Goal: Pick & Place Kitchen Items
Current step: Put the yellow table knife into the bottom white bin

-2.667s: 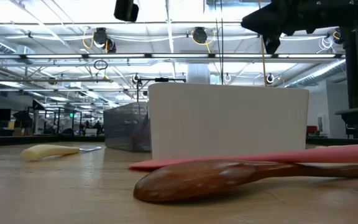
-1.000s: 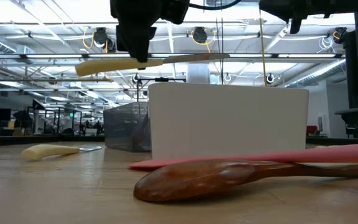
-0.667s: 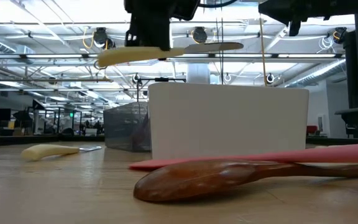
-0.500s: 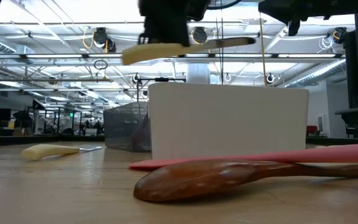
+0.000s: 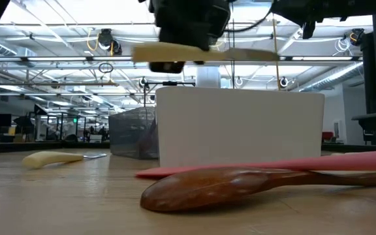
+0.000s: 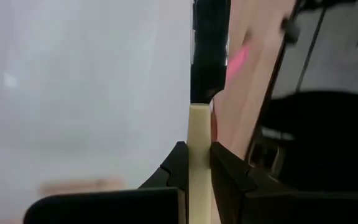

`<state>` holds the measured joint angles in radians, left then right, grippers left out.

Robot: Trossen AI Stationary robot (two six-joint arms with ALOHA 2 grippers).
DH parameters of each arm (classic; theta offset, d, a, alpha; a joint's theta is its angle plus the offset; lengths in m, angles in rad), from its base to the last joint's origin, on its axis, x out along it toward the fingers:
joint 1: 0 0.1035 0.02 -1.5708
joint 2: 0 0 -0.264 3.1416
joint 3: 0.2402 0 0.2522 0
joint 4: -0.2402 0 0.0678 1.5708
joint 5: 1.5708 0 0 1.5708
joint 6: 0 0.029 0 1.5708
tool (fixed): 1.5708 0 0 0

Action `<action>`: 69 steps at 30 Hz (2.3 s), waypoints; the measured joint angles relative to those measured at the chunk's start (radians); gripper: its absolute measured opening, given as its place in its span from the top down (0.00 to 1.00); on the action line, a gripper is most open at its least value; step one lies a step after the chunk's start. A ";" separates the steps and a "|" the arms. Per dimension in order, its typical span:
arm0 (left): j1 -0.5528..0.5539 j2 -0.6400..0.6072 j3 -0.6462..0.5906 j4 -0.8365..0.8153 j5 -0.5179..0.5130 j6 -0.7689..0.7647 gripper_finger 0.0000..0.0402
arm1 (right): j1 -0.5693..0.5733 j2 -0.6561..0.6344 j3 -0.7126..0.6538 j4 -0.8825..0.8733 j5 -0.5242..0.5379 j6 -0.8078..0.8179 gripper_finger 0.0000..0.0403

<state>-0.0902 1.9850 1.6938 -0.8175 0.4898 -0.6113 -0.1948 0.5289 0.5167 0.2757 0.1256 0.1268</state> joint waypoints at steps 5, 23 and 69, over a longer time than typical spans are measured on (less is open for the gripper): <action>0.003 0.006 0.000 0.016 0.036 -0.017 0.92 | 0.000 0.000 0.000 -0.007 0.000 0.000 0.88; 0.064 0.011 0.000 -0.043 0.086 -0.020 0.92 | 0.000 0.000 0.000 -0.008 0.000 0.000 0.88; 0.129 0.124 -0.001 -0.045 0.283 -0.049 0.84 | 0.000 -0.001 -0.001 -0.018 0.000 0.003 0.88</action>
<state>0.0391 2.1086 1.6932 -0.8627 0.7727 -0.6605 -0.1947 0.5283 0.5159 0.2573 0.1257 0.1303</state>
